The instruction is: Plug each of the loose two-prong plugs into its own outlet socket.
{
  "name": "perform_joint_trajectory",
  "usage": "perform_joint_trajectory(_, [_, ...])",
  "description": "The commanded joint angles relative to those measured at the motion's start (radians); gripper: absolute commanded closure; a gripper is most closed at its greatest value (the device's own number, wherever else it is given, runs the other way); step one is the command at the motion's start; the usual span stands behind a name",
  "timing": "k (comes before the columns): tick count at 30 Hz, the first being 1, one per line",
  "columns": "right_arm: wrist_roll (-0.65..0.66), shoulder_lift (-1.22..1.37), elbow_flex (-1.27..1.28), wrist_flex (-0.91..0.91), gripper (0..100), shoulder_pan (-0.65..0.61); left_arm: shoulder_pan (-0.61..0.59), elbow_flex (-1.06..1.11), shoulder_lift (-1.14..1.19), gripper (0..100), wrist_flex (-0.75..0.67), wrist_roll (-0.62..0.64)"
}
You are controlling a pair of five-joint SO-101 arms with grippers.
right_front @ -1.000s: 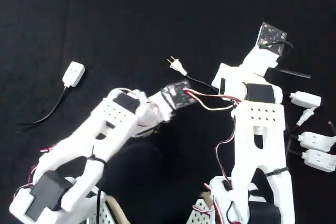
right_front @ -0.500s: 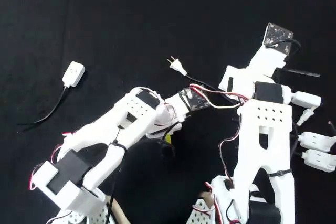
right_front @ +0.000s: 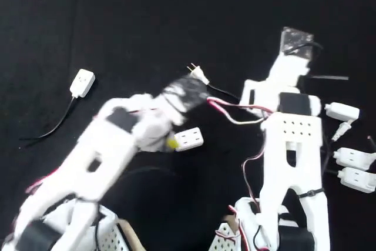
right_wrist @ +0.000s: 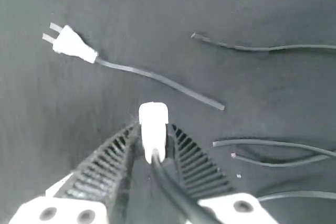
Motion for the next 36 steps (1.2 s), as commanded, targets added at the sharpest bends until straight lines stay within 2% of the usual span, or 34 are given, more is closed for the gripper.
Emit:
perform_joint_trajectory(1, [0.061, -0.007, 0.05, 0.0, 98.6, -0.104, -0.151, 0.127, -0.315, 68, 0.006, 0.064])
perform_joint_trajectory(9, [0.166, -0.007, 0.189, -0.038, 98.6, -0.333, -0.355, 0.461, -0.789, 68, 0.008, 0.098])
perform_joint_trajectory(16, [0.189, -0.005, 0.242, -0.078, 98.7, -0.41, -0.446, 0.697, -1.043, 68, 0.008, 0.015])
perform_joint_trajectory(19, [0.17, 0.002, 0.242, -0.092, 98.7, -0.41, -0.446, 0.722, -1.089, 68, 0.025, 0.015])
perform_joint_trajectory(22, [0.091, 0.004, 0.26, -0.15, 98.7, -0.399, -0.446, 0.723, -1.122, 68, 0.06, 0.014])
perform_joint_trajectory(27, [0.049, 0.007, 0.278, -0.172, 98.7, -0.446, -0.446, 0.731, -1.148, 68, 0.069, 0.014])
perform_joint_trajectory(36, [0.068, 0.151, 0.265, -0.247, 98.7, -0.443, -0.446, 0.734, -1.146, 68, 0.071, 0.014])
